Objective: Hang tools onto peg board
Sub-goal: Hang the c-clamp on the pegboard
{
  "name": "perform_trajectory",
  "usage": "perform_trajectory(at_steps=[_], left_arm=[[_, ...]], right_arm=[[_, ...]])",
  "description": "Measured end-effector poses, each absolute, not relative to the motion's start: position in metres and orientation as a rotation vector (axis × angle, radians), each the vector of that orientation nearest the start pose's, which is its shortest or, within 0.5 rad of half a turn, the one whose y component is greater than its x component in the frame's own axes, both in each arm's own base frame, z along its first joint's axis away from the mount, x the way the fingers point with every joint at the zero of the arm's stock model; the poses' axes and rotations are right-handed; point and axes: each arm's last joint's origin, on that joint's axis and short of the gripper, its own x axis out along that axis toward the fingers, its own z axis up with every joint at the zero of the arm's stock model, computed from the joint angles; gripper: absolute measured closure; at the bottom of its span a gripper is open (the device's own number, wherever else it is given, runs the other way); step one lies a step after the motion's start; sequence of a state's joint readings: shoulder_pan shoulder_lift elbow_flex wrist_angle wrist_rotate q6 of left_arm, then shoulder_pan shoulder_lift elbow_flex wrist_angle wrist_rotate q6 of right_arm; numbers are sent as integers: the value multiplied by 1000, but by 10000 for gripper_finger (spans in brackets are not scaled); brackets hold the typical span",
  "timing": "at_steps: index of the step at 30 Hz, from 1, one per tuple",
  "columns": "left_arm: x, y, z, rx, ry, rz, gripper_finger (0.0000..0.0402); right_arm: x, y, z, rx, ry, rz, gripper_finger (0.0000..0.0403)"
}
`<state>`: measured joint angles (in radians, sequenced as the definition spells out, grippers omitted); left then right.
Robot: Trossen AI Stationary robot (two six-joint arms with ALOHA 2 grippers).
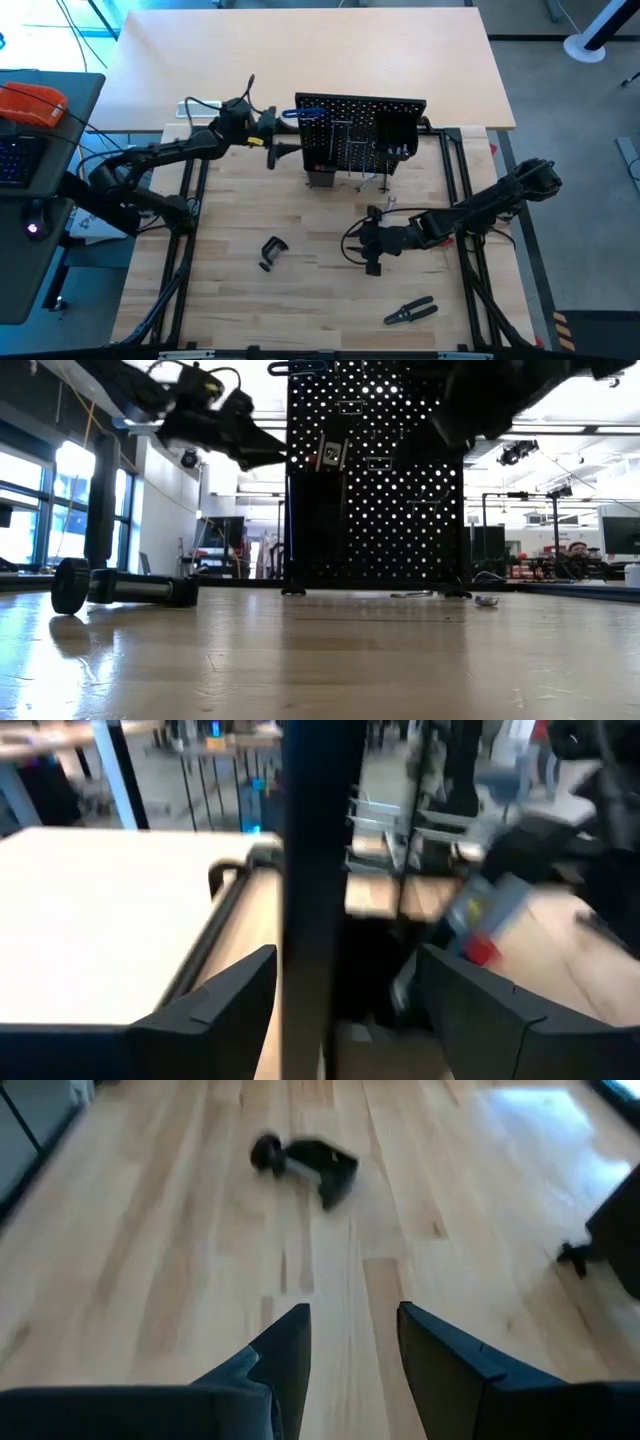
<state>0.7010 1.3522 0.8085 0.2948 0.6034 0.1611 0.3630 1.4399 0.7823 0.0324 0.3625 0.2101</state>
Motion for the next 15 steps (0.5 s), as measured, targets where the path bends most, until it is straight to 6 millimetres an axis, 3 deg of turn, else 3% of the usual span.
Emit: perform_trajectory(at_steps=[10, 15], left_arm=[[190, 119, 290, -99, 404, 61, 165], [187, 78, 268, -153, 464, 12, 165]], right_arm=[[270, 90, 189, -31, 520, -53, 256], [274, 87, 187, -70, 498, -49, 256]])
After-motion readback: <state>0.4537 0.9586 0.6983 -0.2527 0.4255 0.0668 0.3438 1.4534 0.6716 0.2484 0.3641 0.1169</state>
